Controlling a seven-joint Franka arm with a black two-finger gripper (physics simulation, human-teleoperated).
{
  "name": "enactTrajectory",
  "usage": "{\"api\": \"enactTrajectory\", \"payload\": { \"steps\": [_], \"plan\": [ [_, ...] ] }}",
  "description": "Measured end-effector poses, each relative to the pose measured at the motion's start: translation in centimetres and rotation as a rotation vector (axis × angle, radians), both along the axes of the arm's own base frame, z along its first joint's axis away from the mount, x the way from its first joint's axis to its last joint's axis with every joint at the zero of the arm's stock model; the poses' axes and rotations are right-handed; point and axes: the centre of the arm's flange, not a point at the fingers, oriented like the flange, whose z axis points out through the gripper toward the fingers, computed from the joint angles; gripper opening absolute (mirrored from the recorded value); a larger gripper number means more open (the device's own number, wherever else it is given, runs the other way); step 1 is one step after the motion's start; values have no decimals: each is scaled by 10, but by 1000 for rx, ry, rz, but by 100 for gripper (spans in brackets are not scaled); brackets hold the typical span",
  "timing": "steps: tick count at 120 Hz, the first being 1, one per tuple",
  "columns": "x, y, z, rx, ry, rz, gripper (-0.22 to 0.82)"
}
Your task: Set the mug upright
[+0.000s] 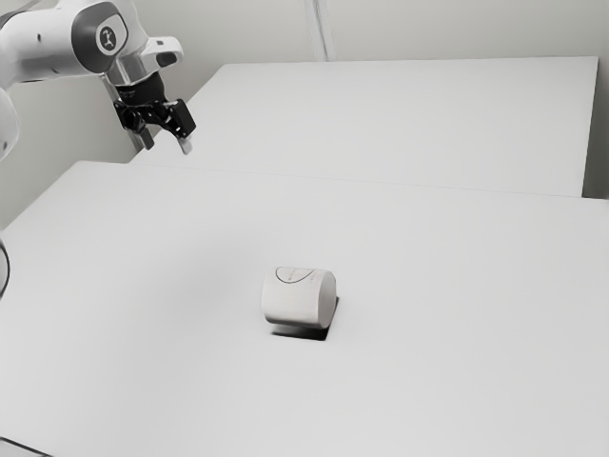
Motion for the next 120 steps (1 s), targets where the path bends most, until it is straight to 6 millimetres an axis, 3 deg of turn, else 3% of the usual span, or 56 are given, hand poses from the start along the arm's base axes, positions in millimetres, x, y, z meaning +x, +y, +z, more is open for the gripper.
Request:
{"api": "enactTrajectory", "payload": {
  "steps": [31,46,69,83,120],
  "plan": [
    [-2,-4,2,-2,2,-17,60],
    [-4,-12,-14,-74,31,-15,60],
    [-18,1,-69,-393,82,71,60],
    [-32,-8,-112,-546,86,102,60],
    [-45,-29,-201,-835,90,178,60]
  ]
}}
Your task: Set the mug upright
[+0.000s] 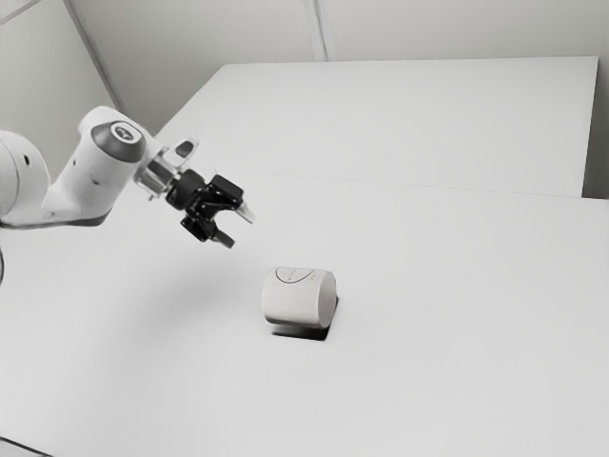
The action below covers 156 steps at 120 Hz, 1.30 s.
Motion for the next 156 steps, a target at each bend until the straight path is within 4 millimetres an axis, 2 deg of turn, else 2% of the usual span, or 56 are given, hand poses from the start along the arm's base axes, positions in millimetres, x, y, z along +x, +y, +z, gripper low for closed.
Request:
{"api": "enactTrajectory", "payload": {
  "steps": [20,36,65,69,74,88,104,126,141,156],
  "plan": [
    [-19,-14,-57,-172,8,27,60],
    [-30,-27,-88,-270,-11,30,60],
    [-31,-42,-105,-382,-110,3,60],
    [-31,-43,-106,-393,-124,-5,56],
    [-31,-44,-107,-404,-144,-15,46],
    [-31,-46,-106,-422,-196,-42,15],
    [-31,-48,-101,-442,-252,-72,-3],
    [-29,-62,-81,-461,-336,-127,-13],
    [-20,-60,-47,-389,-415,-202,-15],
    [-2,-48,-6,-162,-450,-370,-17]
  ]
}}
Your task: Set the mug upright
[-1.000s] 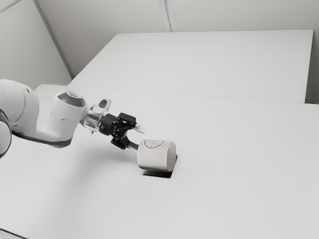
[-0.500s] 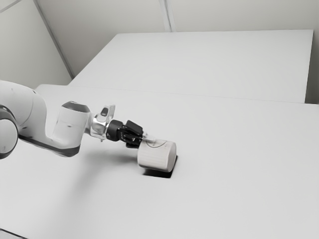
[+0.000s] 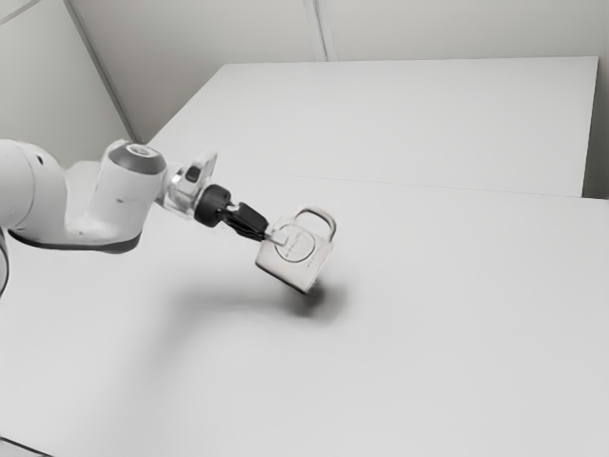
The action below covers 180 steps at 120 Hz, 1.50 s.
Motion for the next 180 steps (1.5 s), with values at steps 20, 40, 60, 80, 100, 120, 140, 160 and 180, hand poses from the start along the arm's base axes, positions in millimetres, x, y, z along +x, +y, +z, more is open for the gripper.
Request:
{"api": "enactTrajectory", "payload": {
  "steps": [20,40,60,80,100,120,140,160,180],
  "plan": [
    [2,14,26,389,-38,-111,-17],
    [5,25,45,731,-80,-161,-18],
    [13,34,45,937,-112,-140,-18],
    [9,32,17,987,-82,-90,-17],
    [1,30,-6,985,-36,-34,-12],
    [-1,27,-15,975,-9,12,16],
    [-1,24,5,966,-21,64,40],
    [19,26,78,948,-65,142,51],
    [34,28,168,936,-82,208,56]
  ]
}}
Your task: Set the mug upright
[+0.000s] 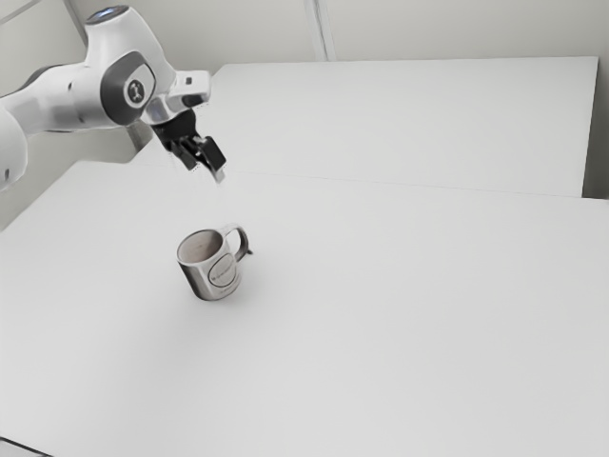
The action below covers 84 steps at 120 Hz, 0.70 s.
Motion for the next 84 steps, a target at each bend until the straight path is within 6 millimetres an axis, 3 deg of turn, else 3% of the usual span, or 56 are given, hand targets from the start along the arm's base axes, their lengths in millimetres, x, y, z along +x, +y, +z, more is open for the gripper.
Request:
{"api": "enactTrajectory", "payload": {
  "steps": [11,22,84],
  "plan": [
    [-2,2,38,0,-7,21,58],
    [-10,1,56,-6,7,39,59],
    [-21,3,50,-28,97,110,60]
  ]
}}
